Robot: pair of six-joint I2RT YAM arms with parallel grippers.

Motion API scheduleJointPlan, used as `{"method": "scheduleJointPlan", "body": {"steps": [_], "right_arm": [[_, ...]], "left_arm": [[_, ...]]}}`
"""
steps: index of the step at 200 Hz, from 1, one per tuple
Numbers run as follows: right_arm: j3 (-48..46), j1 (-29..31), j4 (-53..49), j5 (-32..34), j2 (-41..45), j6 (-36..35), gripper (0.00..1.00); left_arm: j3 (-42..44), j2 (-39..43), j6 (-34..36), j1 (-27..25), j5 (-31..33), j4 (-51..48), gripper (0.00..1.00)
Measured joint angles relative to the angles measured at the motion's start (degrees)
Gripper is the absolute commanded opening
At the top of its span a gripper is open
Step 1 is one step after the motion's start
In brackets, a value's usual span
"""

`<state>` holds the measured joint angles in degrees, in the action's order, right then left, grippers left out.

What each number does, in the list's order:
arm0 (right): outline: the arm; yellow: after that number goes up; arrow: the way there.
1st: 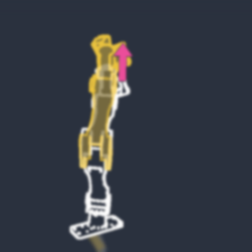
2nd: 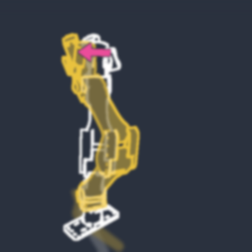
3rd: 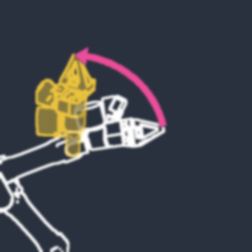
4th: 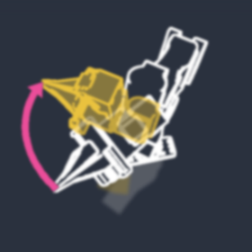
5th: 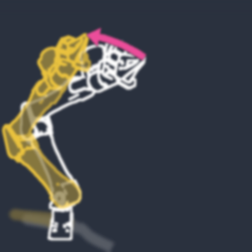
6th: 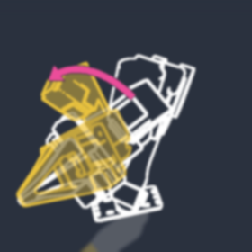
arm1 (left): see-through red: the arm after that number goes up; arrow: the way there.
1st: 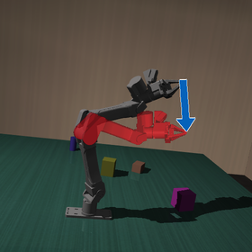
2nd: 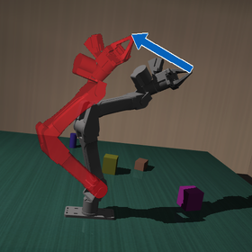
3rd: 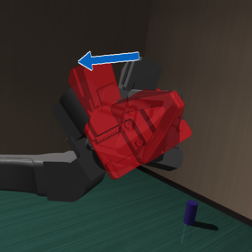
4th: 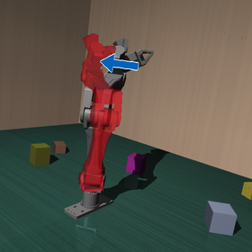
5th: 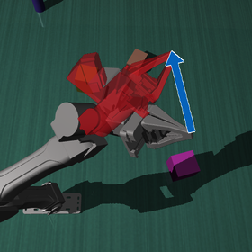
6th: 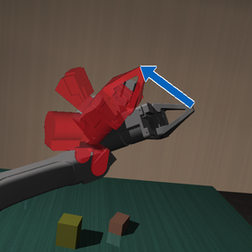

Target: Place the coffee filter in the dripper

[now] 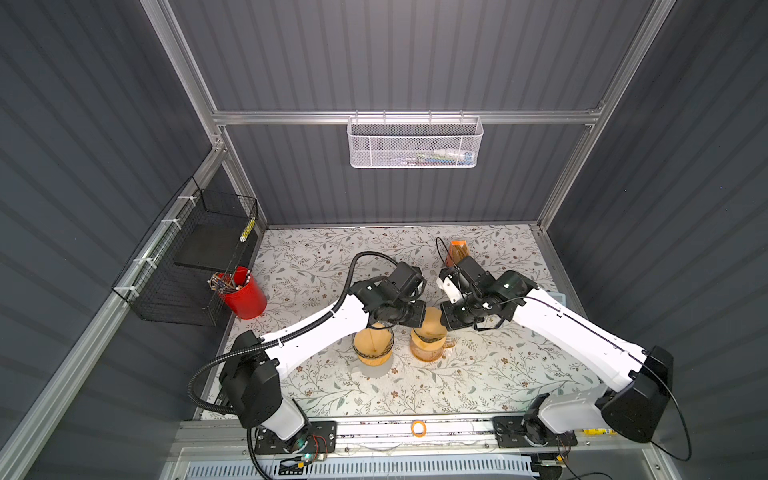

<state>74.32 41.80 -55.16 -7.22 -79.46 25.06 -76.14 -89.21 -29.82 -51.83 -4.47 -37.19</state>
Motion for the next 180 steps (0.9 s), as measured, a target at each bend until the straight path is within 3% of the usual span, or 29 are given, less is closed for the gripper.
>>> {"method": "scheduleJointPlan", "body": {"steps": [180], "right_arm": [[-0.09,-0.07,0.24,3.17,-1.99,-1.31,0.13]], "left_arm": [[0.90,2.62,-0.72,0.00,0.48,0.81,0.16]]}}
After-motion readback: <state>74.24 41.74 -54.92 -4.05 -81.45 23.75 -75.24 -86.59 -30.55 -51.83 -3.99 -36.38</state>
